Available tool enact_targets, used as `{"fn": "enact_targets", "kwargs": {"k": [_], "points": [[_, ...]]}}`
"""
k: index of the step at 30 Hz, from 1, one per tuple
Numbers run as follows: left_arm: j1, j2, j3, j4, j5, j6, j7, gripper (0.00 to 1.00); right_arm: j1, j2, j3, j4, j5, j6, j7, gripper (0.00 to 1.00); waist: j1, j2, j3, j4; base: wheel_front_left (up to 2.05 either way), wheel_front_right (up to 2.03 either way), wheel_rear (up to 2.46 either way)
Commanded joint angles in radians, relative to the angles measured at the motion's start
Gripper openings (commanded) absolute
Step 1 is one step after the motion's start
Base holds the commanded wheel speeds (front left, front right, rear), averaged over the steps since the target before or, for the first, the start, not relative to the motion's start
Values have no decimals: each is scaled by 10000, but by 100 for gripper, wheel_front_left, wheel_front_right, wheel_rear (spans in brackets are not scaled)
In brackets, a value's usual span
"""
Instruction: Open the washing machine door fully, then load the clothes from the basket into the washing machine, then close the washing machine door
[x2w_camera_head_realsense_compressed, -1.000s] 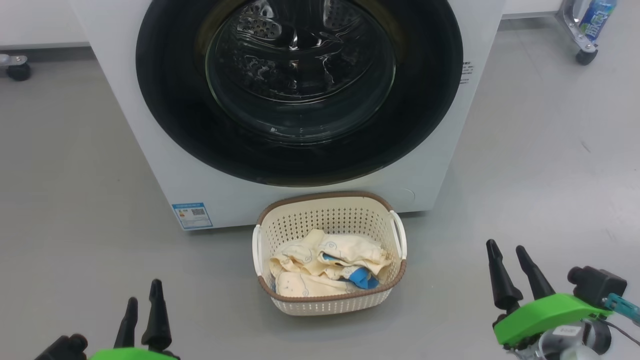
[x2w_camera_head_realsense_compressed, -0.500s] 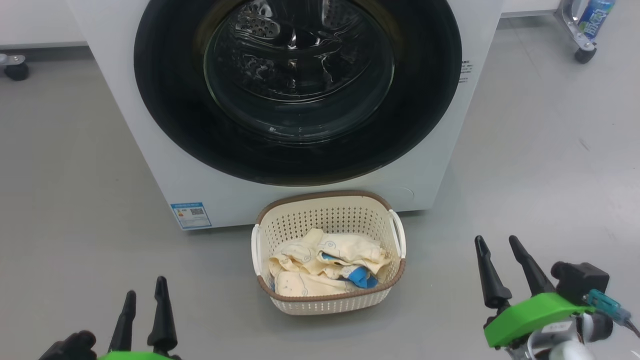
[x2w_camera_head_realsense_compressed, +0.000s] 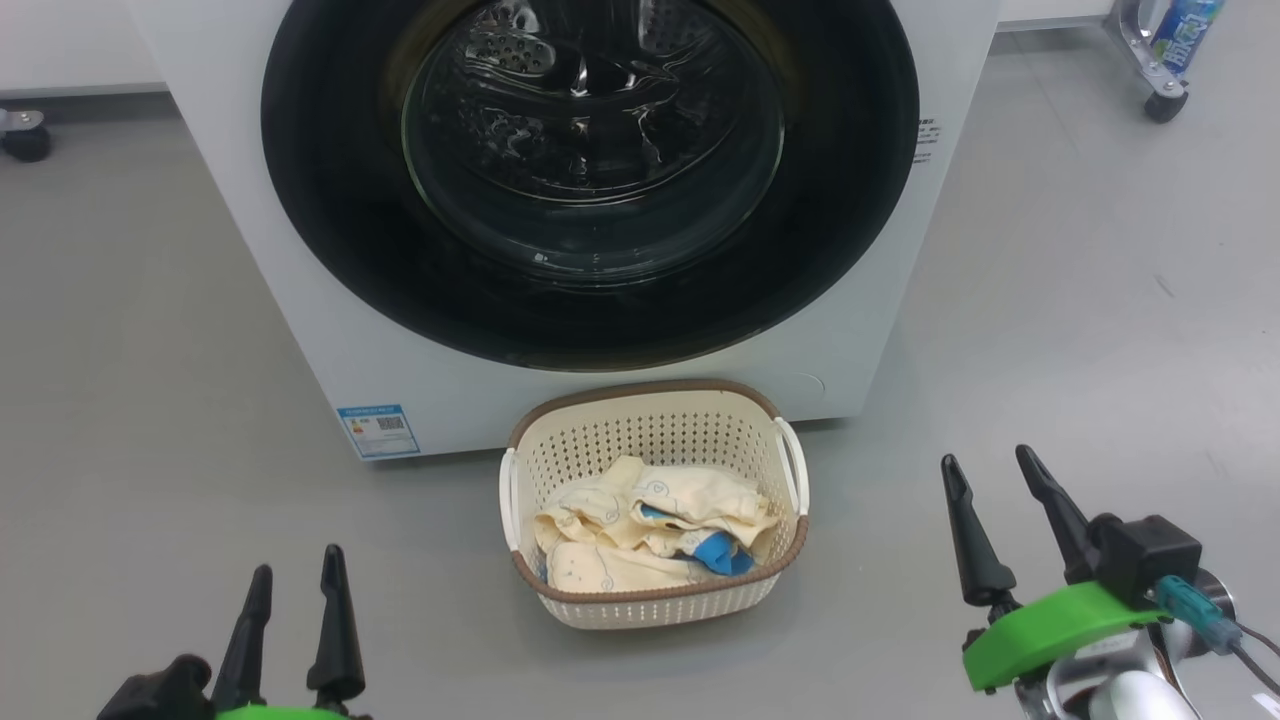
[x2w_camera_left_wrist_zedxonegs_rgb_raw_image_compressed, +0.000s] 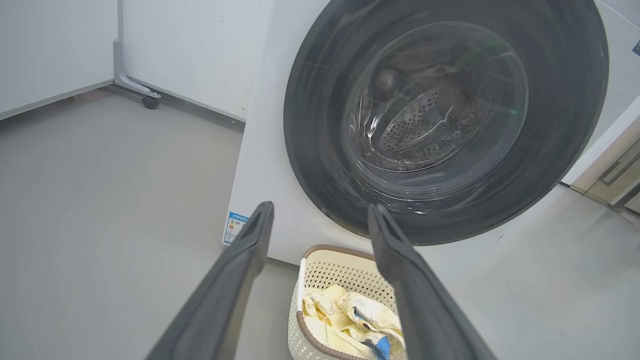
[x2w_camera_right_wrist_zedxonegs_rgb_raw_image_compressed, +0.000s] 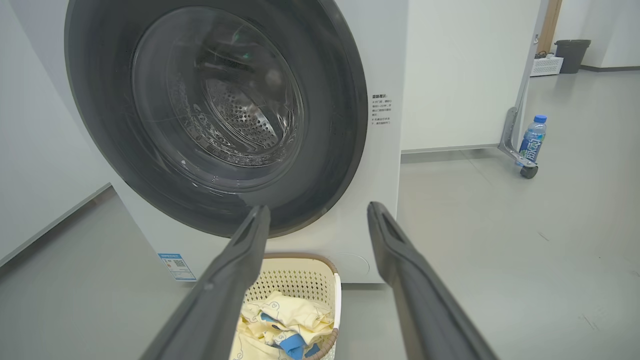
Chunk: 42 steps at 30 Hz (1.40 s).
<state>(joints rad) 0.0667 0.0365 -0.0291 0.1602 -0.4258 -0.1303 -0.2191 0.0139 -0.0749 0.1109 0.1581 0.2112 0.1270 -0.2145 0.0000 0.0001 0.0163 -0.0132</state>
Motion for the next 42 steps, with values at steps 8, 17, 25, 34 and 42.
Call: {"fn": "enact_targets", "kwargs": {"k": [8, 17, 25, 34, 42], "points": [[-170, 189, 269, -516, 1013, -4, -349, 100, -466, -112, 279, -581, -839, 36, -395, 100, 0, -1, 18, -32, 0, 0, 0], [-165, 229, 245, -555, 1242, -4, -427, 100, -461, -56, 271, -601, -851, 37, -473, 100, 0, -1, 28, -62, 0, 0, 0], [-163, 249, 232, -557, 1240, -4, -427, 100, -421, -48, 234, -529, -821, 37, -473, 100, 0, -1, 18, -66, 0, 0, 0], [-168, 254, 227, -585, 1232, -4, -427, 100, -382, -68, 252, -447, -830, 37, -473, 100, 0, -1, 16, -36, 0, 0, 0], [-167, 265, 213, -606, 1218, -4, -427, 100, -384, -104, 266, -405, -847, 37, -473, 100, 0, -1, 9, -28, 0, 0, 0]]}}
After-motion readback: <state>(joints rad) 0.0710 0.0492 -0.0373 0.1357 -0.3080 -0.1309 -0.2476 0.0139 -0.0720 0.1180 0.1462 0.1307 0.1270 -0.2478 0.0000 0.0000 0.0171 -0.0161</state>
